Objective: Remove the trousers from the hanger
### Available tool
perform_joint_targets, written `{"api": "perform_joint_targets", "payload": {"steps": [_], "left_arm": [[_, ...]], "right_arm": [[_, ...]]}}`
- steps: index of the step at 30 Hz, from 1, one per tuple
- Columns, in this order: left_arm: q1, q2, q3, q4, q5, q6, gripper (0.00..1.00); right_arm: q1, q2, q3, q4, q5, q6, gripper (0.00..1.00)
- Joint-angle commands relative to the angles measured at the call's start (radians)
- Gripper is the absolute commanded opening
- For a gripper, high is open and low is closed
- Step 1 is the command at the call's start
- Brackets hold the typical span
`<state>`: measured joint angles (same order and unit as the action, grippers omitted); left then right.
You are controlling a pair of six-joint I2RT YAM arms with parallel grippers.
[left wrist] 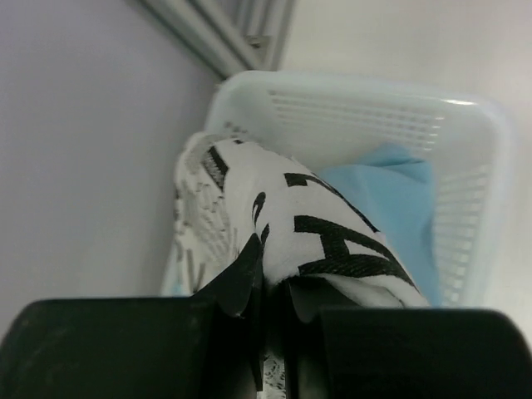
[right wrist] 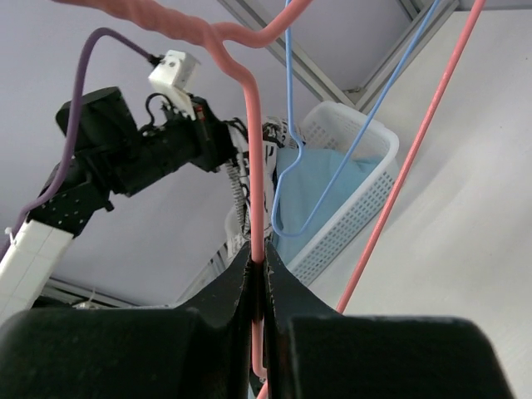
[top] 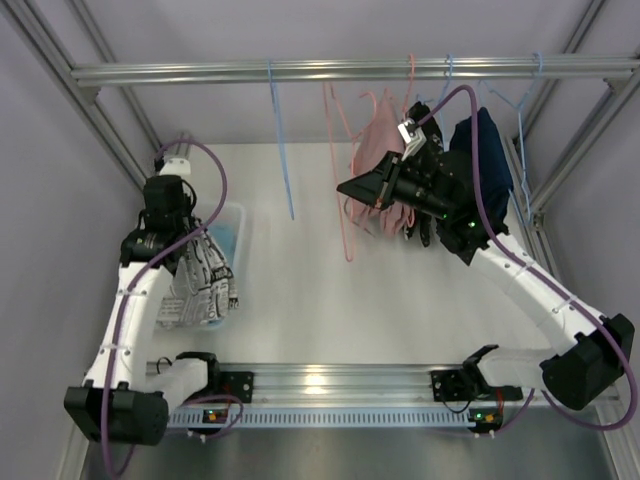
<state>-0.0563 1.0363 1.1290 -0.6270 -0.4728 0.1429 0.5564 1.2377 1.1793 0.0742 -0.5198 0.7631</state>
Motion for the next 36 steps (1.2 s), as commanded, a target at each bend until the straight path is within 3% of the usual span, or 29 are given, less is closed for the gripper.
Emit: {"api": "perform_joint_targets", "payload": {"steps": [1,4,7,11,12,15,16,17,27,36], "left_arm": [[0.007,0.022,0.011,0.137,0.270,-0.153,0.04],[0.015,0.080,-0.027,0.170,0.341,-0.215,0.19],[0.085,0.134,-0.075,0.182,0.425,-0.256,0.24],[0.179,0.153,-0.113,0.196,0.691,-0.249,0.41],[0.188,0.143,-0.107,0.190,0.735,-0.227,0.58],[0.200,0.068,-0.066,0.153,0.877,-0.200,0.79],[0.200,0.042,-0.055,0.148,0.895,-0.200,0.93],[0.200,-0.006,-0.042,0.139,0.907,-0.198,0.97],[0.200,-0.119,0.242,-0.134,0.973,-0.149,0.99],[0.200,-0.147,0.267,-0.143,0.947,-0.140,0.99]], "right_arm": [[0.007,-0.029,0.017,0.065,-0.003,0.001,0.00],[0.007,-0.032,0.019,0.064,-0.006,-0.002,0.00],[0.007,-0.040,0.019,0.065,-0.008,-0.004,0.00],[0.007,-0.049,0.019,0.061,-0.006,-0.007,0.00],[0.007,-0.050,0.020,0.053,0.000,-0.008,0.00],[0.007,-0.066,0.026,0.010,0.021,-0.021,0.00],[0.007,-0.070,0.025,0.001,0.024,-0.030,0.00],[0.007,-0.081,0.023,-0.004,0.029,-0.031,0.00],[0.019,-0.075,0.054,-0.073,0.078,-0.022,0.00],[0.169,0.057,0.282,-0.214,0.312,-0.065,0.00]]}}
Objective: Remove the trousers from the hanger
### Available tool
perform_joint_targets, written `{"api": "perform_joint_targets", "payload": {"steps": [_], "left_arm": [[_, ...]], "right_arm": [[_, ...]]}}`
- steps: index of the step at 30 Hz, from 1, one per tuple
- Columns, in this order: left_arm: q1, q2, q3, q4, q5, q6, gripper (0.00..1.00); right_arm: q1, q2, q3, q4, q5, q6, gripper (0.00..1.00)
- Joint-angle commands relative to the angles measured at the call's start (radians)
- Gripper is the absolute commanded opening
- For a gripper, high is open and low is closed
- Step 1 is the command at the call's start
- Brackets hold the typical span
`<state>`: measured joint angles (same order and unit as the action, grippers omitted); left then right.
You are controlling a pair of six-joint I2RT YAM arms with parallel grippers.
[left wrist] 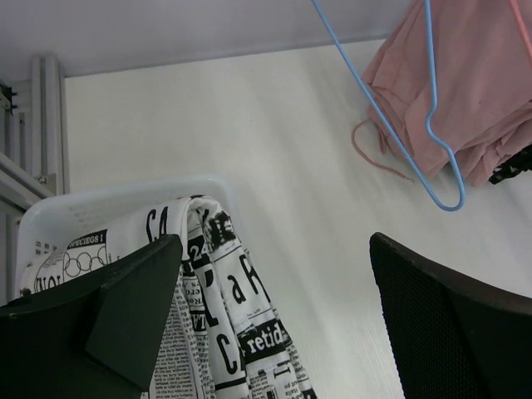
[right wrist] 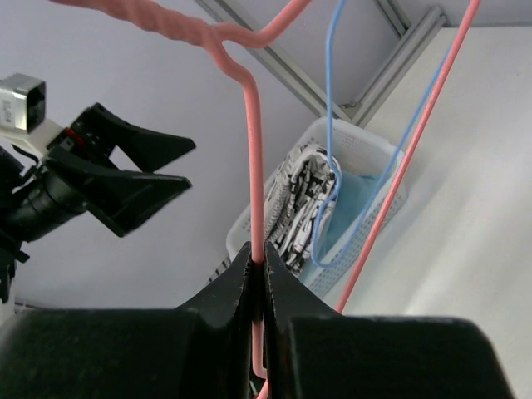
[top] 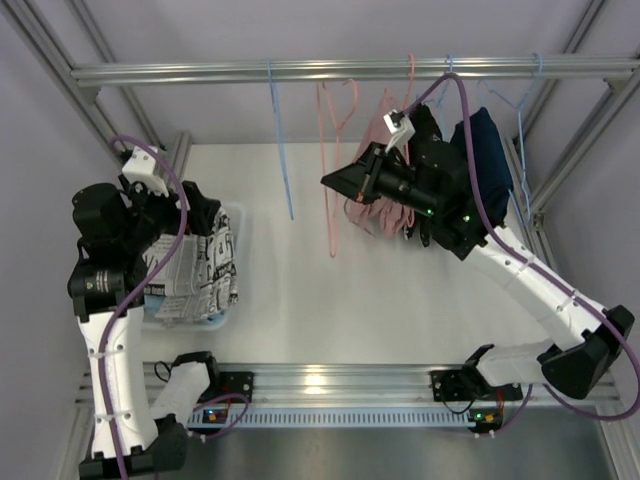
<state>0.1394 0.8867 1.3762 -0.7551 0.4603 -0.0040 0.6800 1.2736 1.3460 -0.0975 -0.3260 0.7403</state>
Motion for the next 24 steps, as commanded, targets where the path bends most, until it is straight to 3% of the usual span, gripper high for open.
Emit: {"api": "perform_joint_targets", "payload": {"steps": [1,13,24], "left_arm": [[0.005,0.004,0.023,-0.013,0.014,-0.023,0.99],[0.005,0.012,0.040,0.014,0.003,-0.073,0.99],[0.005,-0.022,0.000,0.033,-0.014,-0.086,0.99]], "right_arm": [[0.059,0.033,0.137,-0.054,0.137,-0.048,0.00],[0.087,0.279,0.445,-0.228,0.272,-0.081,0.00],[0.076,0.394,0.545,-0.179,0.275,-0.099,0.00]]}}
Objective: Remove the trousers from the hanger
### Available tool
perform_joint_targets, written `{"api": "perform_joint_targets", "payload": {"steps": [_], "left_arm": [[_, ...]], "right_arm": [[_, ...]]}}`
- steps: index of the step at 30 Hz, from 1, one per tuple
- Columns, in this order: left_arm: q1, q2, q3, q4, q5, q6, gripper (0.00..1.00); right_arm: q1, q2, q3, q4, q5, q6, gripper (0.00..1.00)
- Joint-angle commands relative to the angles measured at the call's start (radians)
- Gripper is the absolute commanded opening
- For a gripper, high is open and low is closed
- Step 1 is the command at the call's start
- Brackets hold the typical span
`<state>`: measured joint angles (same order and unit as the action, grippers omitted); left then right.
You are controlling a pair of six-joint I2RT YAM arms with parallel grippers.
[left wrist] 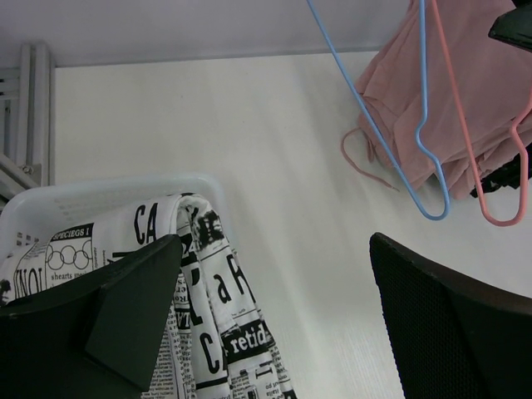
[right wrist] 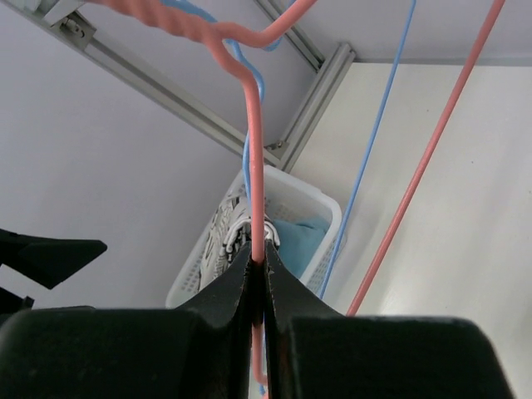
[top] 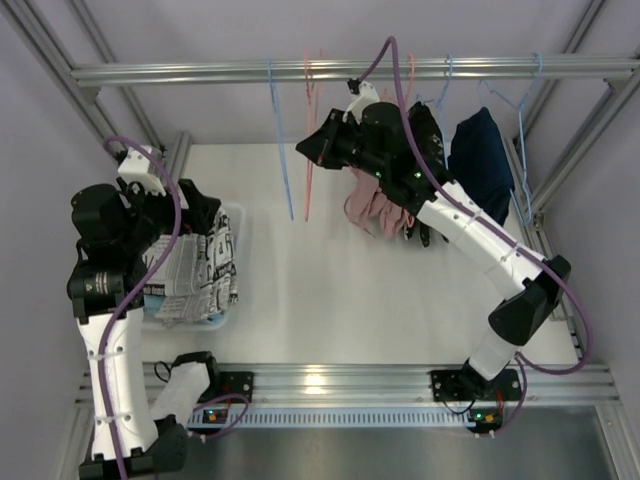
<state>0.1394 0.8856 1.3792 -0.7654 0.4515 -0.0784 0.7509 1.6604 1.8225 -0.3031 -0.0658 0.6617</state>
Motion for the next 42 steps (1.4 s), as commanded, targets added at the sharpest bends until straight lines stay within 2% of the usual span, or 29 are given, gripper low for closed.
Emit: {"api": "perform_joint_targets", "payload": {"steps": [1,13,25,33,35,37,42], "left_arm": [[0.005,-0.025,-0.006,0.043,-0.007,-0.011,0.99],[0.005,-0.034,-0.028,0.044,-0.022,-0.020,0.99],[0.005,-0.047,-0.057,0.048,-0.017,-0.052,0.99],[0.005,-0.045,-0.040,0.043,-0.022,-0.050,0.99],[0.005,-0.045,-0.039,0.041,-0.023,-0.054,0.99],[0.005,-0.047,-0.039,0.041,-0.027,-0.057,0.99],[0.006,-0.050,-0.039,0.038,-0.030,-0.057,0.99]], "right_arm": [[-0.007,0.013,0.070,0.032,0.006,-0.017,0.00],[-0.062,0.071,0.061,0.070,-0.035,0.013,0.00],[-0.093,0.121,0.129,0.091,-0.074,0.010,0.00],[-0.093,0.114,0.066,0.076,-0.081,0.015,0.00],[-0.093,0.114,0.064,0.071,-0.072,0.010,0.04],[-0.093,0.117,0.064,0.062,-0.060,0.009,0.13],[-0.093,0.122,0.057,0.055,-0.057,0.024,0.18]]}}
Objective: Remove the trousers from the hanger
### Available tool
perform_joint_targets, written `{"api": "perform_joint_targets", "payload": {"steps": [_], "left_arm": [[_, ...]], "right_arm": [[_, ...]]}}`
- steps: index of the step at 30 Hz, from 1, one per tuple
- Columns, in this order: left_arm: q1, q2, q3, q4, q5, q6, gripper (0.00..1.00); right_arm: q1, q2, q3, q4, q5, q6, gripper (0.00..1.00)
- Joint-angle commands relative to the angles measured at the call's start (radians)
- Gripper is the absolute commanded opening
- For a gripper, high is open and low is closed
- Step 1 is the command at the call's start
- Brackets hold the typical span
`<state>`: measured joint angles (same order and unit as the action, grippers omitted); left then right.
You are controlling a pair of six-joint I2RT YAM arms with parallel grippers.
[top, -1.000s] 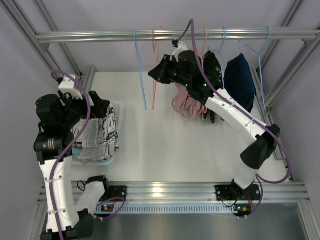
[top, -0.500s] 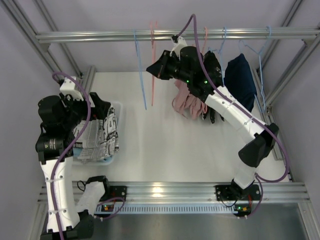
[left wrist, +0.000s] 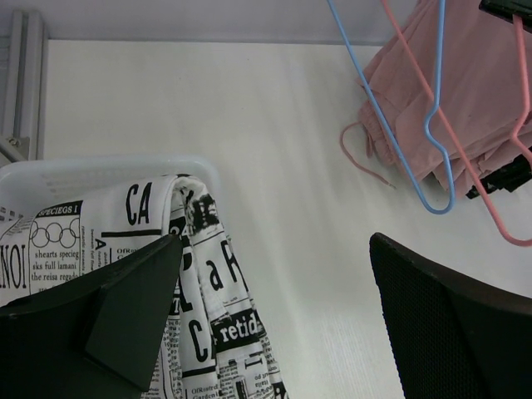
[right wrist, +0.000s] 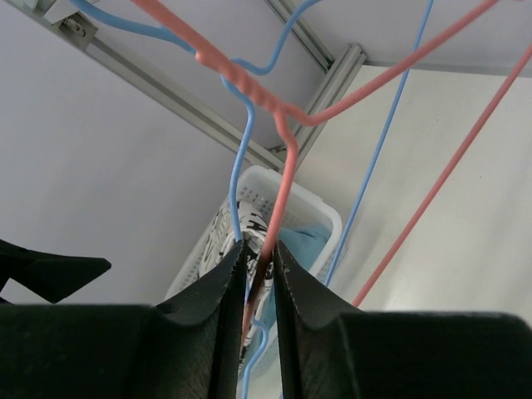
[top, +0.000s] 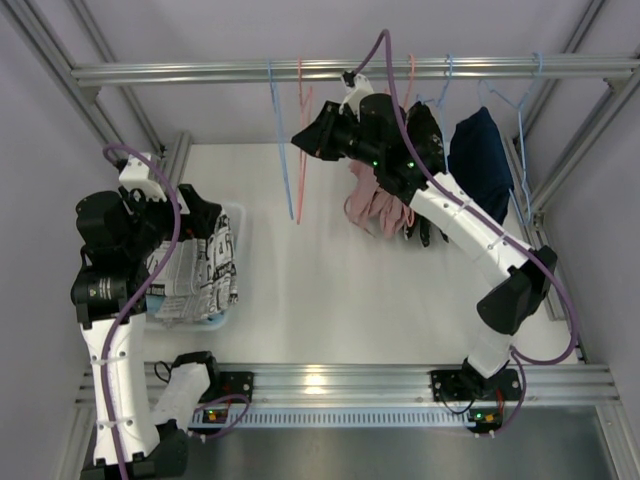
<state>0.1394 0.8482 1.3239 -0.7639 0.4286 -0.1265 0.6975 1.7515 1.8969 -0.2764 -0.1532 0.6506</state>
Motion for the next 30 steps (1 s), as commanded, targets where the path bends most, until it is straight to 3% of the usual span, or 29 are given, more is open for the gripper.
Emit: {"api": "perform_joint_targets", "payload": {"steps": [1,3,6,7,9,10,11,19,26,30], "left_arm": [[0.005,-0.012,0.018,0.035,-0.007,-0.007,0.99],[0.005,-0.012,0.020,0.035,-0.008,-0.005,0.99],[0.003,-0.020,0.018,0.040,-0.004,-0.001,0.99],[0.005,-0.027,0.011,0.046,-0.001,-0.001,0.99],[0.005,-0.049,-0.002,0.081,0.021,-0.002,0.99],[0.005,-0.055,-0.008,0.089,0.030,-0.002,0.99],[0.005,-0.058,-0.008,0.095,0.056,-0.004,0.99],[0.005,-0.058,-0.002,0.135,0.131,-0.004,0.99],[0.005,-0.086,-0.048,0.179,0.194,-0.007,0.99],[0.005,-0.081,-0.055,0.182,0.203,-0.013,0.99]], "right_arm": [[-0.039,0.029,-0.021,0.031,0.029,0.038,0.19],[-0.039,0.028,-0.028,0.031,0.027,0.040,0.22],[-0.038,0.013,-0.051,0.040,0.023,0.043,0.48],[-0.038,-0.006,-0.059,0.042,0.017,0.044,0.61],[-0.038,-0.032,-0.099,0.048,0.015,0.050,0.72],[-0.039,-0.064,-0.113,0.052,0.014,0.049,0.84],[-0.039,-0.082,-0.130,0.055,0.012,0.049,0.87],[-0.039,-0.337,-0.309,0.120,-0.005,-0.022,0.92],[-0.039,-0.562,-0.440,0.164,-0.043,-0.219,0.93],[-0.062,-0.682,-0.481,0.105,0.012,-0.247,0.97]]}}
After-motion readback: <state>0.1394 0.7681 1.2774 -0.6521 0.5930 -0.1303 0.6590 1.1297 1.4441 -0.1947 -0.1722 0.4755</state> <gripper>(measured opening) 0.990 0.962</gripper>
